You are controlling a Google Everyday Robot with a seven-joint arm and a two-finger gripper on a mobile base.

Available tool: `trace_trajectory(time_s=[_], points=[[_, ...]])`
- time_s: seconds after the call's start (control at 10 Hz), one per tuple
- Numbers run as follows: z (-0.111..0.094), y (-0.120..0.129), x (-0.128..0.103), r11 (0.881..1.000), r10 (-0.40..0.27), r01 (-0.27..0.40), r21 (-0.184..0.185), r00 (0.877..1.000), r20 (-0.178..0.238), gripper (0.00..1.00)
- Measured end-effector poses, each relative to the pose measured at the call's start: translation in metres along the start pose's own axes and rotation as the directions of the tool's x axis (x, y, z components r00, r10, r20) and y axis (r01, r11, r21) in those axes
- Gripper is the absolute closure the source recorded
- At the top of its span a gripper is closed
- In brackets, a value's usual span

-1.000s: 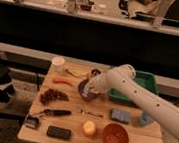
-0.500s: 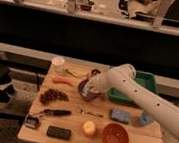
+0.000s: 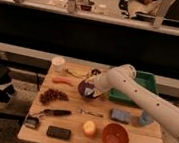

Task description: Wipe purple bowl with towel

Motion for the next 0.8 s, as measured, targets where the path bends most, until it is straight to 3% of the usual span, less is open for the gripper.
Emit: trace_trajectory(time_s=[0.4,0.5,0.7,0.8], points=[[-0.009,0.006,0.012,1.0,0.021,-0.021,0.004,0.999,-0.03,0.2],[-0.016,0.012,0.022,0.999,0.042,-0.042,0.009,0.998,-0.044,0.2],[-0.04,0.038,0.056,0.989,0.147,-0.145,0.032,0.986,-0.074,0.2],[-0.047,0.051,0.068,0.987,0.159,-0.157,0.028,0.985,-0.074,0.2]])
